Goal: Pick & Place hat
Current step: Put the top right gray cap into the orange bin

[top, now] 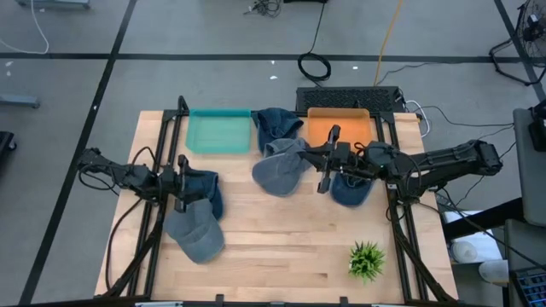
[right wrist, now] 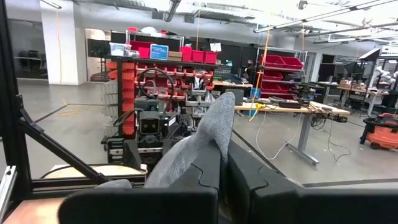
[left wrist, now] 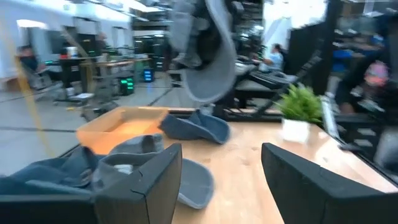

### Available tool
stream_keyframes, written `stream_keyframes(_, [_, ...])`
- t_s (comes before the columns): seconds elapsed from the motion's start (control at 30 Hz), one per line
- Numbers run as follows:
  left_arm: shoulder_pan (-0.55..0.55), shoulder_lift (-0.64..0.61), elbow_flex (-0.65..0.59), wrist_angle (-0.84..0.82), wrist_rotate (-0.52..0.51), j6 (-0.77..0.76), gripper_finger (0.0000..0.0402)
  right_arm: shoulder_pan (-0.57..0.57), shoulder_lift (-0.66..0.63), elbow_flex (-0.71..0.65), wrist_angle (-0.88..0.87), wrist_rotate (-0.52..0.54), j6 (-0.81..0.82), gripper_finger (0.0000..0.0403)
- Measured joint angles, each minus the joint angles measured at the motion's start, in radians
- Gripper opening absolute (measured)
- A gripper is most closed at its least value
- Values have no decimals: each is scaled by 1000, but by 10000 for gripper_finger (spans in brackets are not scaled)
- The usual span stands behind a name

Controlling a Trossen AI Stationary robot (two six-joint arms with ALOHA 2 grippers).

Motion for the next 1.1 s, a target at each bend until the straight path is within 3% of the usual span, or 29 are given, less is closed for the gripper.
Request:
stream_keyframes(0.13, [0, 1, 39, 3, -67, 1, 230, 0, 0, 35, -32, 1, -1, 0])
stream_keyframes(0.4, [0, 96, 191, -35, -74, 24, 230, 1, 72, 199, -178, 2, -25, 0])
stream_keyframes(0.6, [0, 289, 342, -66, -104, 65, 230, 1, 111, 263, -221, 2, -47, 0])
stream_keyframes(1.1, [0, 832, 724, -68, -88, 79, 230, 1, 113, 267, -228, 2, -55, 0])
